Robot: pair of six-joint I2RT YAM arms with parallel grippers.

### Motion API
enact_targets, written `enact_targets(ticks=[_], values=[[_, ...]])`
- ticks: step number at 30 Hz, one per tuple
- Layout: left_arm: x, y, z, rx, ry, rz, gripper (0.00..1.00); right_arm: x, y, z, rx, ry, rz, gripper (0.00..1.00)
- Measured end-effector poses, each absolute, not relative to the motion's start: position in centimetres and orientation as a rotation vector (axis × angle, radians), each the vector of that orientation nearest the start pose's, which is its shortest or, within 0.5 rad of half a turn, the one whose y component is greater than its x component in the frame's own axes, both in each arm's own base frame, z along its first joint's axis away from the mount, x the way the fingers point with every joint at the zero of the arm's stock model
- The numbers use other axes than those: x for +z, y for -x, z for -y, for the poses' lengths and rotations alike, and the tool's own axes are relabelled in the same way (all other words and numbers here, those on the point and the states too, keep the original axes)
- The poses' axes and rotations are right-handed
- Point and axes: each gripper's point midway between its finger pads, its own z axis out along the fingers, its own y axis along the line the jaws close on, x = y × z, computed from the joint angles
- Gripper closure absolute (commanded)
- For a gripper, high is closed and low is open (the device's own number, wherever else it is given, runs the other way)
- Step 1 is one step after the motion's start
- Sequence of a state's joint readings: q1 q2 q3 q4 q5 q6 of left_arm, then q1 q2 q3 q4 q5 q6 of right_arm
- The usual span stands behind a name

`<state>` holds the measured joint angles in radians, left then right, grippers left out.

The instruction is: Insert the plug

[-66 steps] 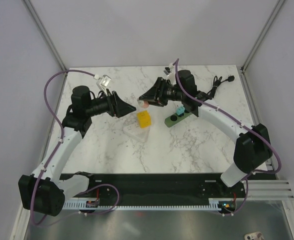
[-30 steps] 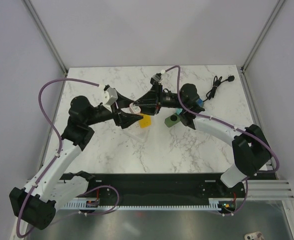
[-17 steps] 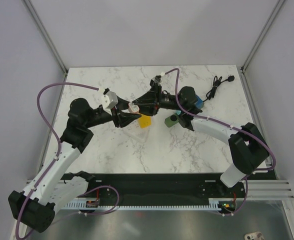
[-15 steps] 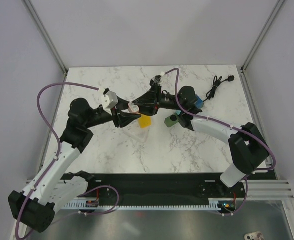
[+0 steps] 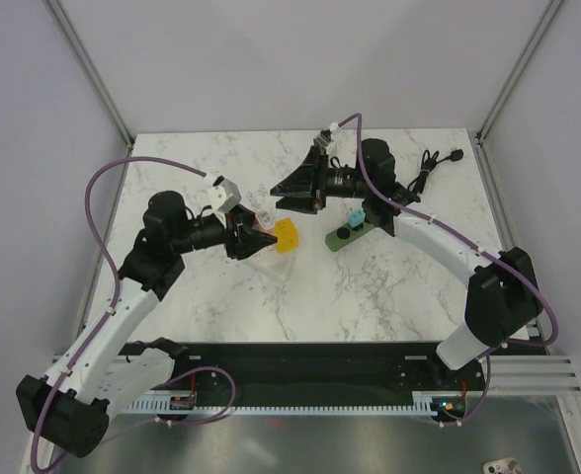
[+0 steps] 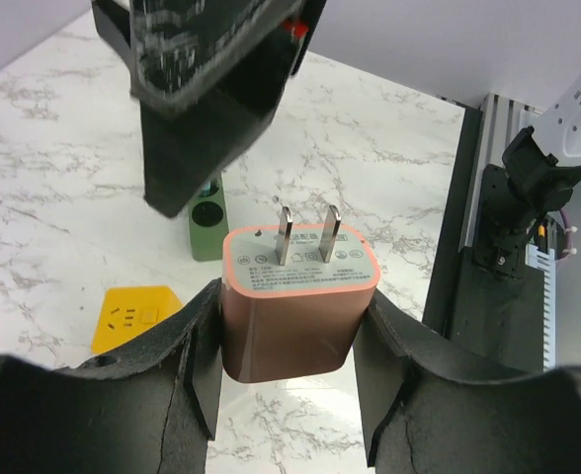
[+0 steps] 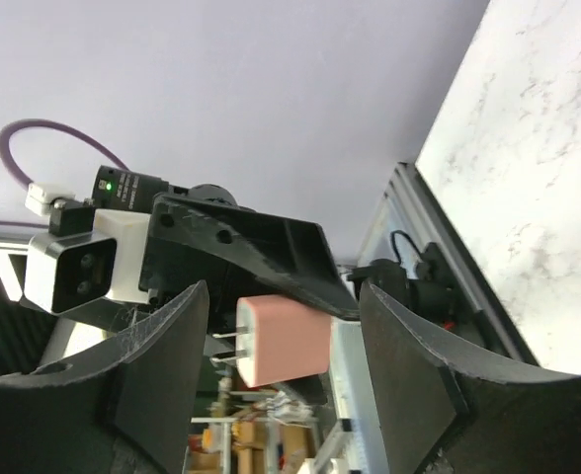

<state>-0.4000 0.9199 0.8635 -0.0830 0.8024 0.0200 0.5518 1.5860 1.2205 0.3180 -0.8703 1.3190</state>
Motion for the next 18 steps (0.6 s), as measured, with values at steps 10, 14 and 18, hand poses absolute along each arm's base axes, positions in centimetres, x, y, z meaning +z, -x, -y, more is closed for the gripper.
enact_targets(ticks=[10,14,18], values=[[28.1,-22.0,22.7,-0.986,-0.922,-1.638,0.98,36.0,-28.2,-35.5,1.703,0.326,-2.092,0.32],[28.1,-21.8,22.7,-0.990,-0.921,-1.652,0.98,34.6,-27.3,-35.4,1.587,0.386,-2.176,0.33],[27.9,-21.8,22.6,-0.995,-0.920,-1.667,0.98,33.1,-25.4,-36.3,1.538,0.464,-2.247,0.34]])
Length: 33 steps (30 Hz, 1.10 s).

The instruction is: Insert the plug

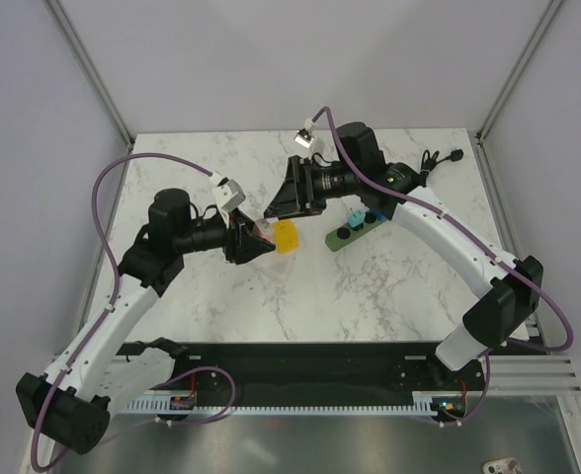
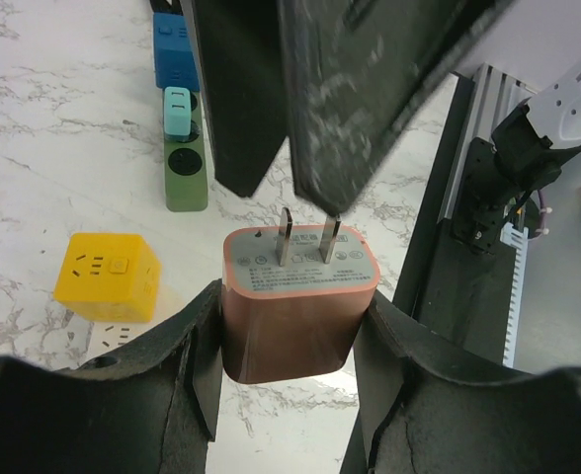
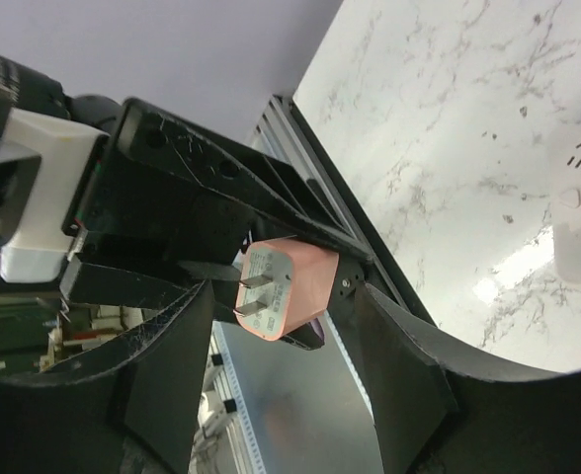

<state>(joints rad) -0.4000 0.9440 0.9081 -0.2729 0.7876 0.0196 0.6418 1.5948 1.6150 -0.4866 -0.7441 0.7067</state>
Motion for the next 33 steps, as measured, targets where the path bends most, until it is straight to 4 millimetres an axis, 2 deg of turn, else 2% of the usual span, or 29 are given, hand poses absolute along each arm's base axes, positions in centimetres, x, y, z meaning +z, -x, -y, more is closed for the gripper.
enact_targets(ticks=[5,15,19,23,26,27,28,30,31,33], values=[[27.5,-21.8,22.7,-1.002,-0.919,-1.691,0.98,31.8,-23.6,-37.5,1.505,0.538,-2.308,0.34],[27.1,-21.5,22.6,-1.019,-0.909,-1.723,0.98,30.6,-22.9,-37.8,1.457,0.565,-2.353,0.45],[26.6,-21.5,22.7,-1.030,-0.906,-1.747,0.94,30.3,-22.7,-38.1,1.453,0.576,-2.358,0.54],[26.3,-21.6,22.7,-1.033,-0.903,-1.763,0.92,30.0,-22.7,-38.3,1.444,0.583,-2.366,0.56],[25.8,-21.6,22.6,-1.039,-0.899,-1.791,0.90,29.5,-22.7,-38.4,1.427,0.589,-2.382,0.68],[25.6,-21.5,22.6,-1.040,-0.897,-1.800,0.88,29.3,-22.7,-38.4,1.421,0.588,-2.390,0.72],[25.3,-21.5,22.6,-1.043,-0.895,-1.816,0.77,29.1,-22.8,-38.4,1.414,0.590,-2.397,0.82],[24.8,-21.6,22.6,-1.047,-0.891,-1.839,0.66,28.7,-22.8,-38.5,1.401,0.592,-2.409,0.94],[24.6,-21.6,22.6,-1.048,-0.888,-1.851,0.56,28.4,-22.9,-38.5,1.395,0.593,-2.415,0.97],[24.1,-21.7,22.5,-1.041,-0.877,-1.876,0.45,28.1,-23.0,-38.5,1.386,0.600,-2.422,1.00]])
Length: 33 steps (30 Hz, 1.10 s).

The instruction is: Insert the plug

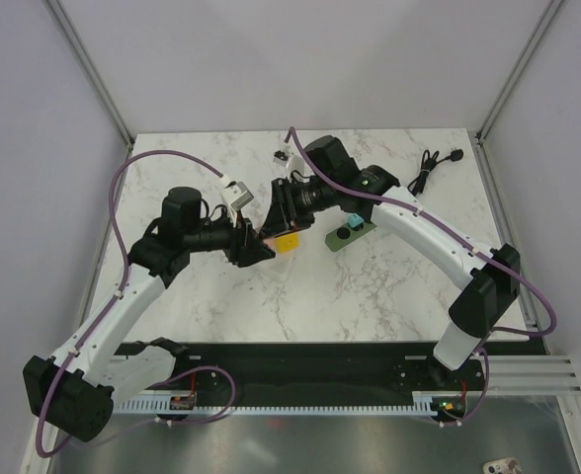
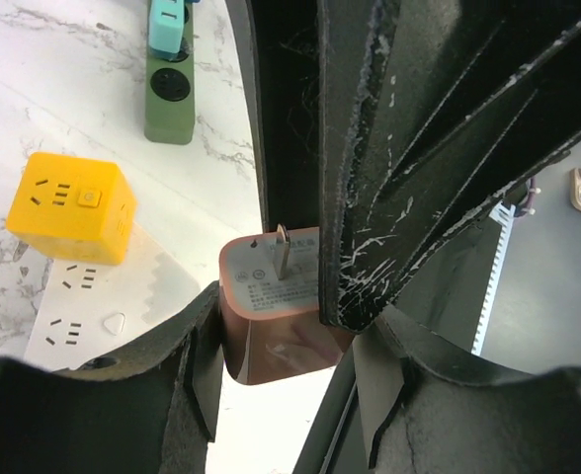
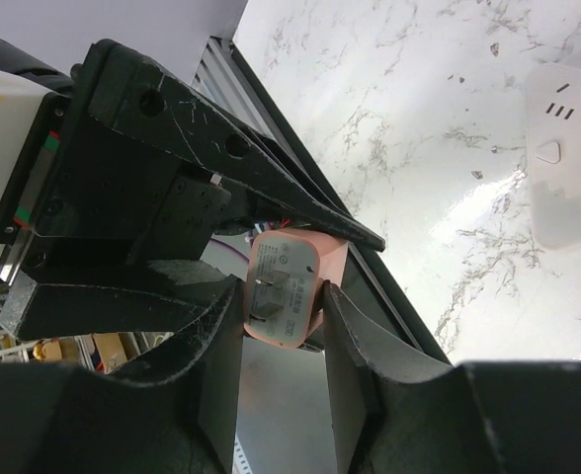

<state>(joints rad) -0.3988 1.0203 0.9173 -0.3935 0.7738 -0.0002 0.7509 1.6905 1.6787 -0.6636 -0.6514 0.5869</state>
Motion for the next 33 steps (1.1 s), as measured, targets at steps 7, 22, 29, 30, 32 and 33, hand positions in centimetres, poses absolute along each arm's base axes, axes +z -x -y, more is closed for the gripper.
enact_targets(ticks=[7,22,29,30,32,33], values=[[25.8,-22.3,22.9,-1.068,-0.828,-1.871,0.25,28.2,-23.1,-39.3,1.369,0.630,-2.383,1.00],[31.3,-23.1,23.8,-1.149,-0.713,-1.820,0.24,33.6,-26.7,-33.6,1.496,0.406,-2.032,1.00],[32.9,-22.1,24.5,-1.275,-0.664,-1.816,0.30,37.2,-26.5,-32.3,1.596,0.386,-1.835,1.00],[33.3,-22.0,24.7,-1.305,-0.649,-1.816,0.34,37.6,-26.2,-32.2,1.625,0.378,-1.805,1.00],[34.2,-22.0,25.1,-1.377,-0.606,-1.813,0.37,38.3,-25.6,-31.9,1.682,0.359,-1.726,1.00],[34.8,-22.1,25.4,-1.415,-0.587,-1.804,0.38,38.5,-25.2,-31.8,1.711,0.343,-1.696,1.00]])
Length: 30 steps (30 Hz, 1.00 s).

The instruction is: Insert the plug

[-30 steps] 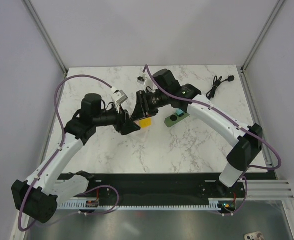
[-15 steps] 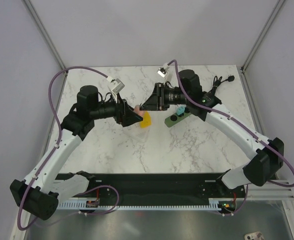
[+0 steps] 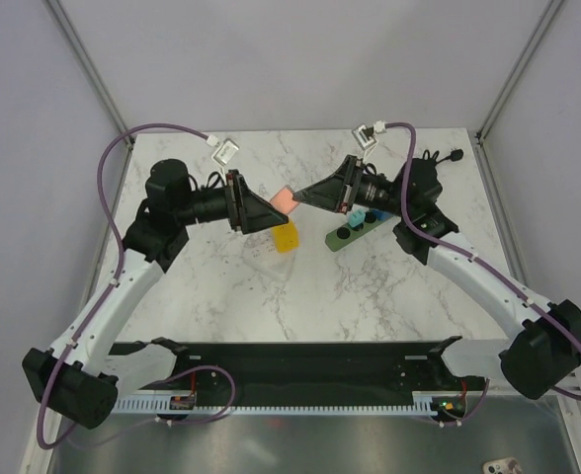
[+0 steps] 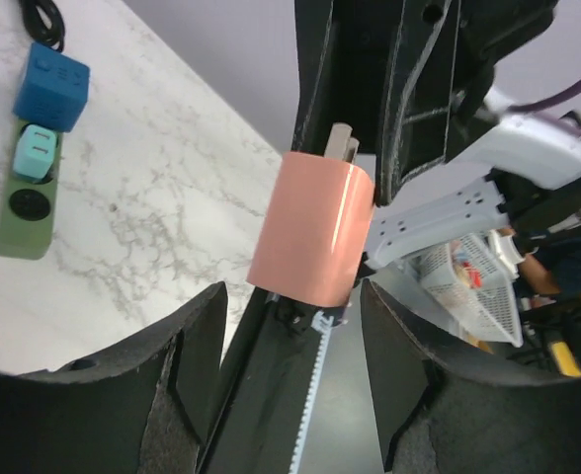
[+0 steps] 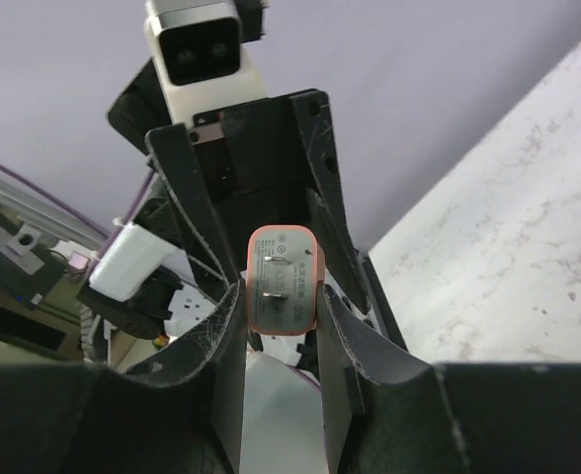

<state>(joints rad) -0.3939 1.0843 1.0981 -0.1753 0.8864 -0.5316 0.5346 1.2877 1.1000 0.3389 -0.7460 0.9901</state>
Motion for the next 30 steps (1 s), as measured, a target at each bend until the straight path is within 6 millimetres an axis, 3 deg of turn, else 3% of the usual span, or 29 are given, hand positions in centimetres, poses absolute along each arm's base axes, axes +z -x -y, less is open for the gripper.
enact_targets(ticks=[4,14,25,30], values=[[36.7,-22.4,25.9,-1.508,-0.513,-1.760,0.37,40.0,-24.4,-31.1,1.795,0.296,-1.569,1.00],[40.6,-21.5,25.4,-1.546,-0.466,-1.590,0.41,43.7,-23.4,-30.4,1.888,0.284,-1.403,1.00],[41.5,-21.4,25.4,-1.625,-0.399,-1.547,0.43,44.2,-22.7,-30.2,1.945,0.270,-1.358,1.00],[41.8,-21.5,25.4,-1.634,-0.386,-1.535,0.34,44.1,-22.8,-30.2,1.945,0.253,-1.355,1.00]])
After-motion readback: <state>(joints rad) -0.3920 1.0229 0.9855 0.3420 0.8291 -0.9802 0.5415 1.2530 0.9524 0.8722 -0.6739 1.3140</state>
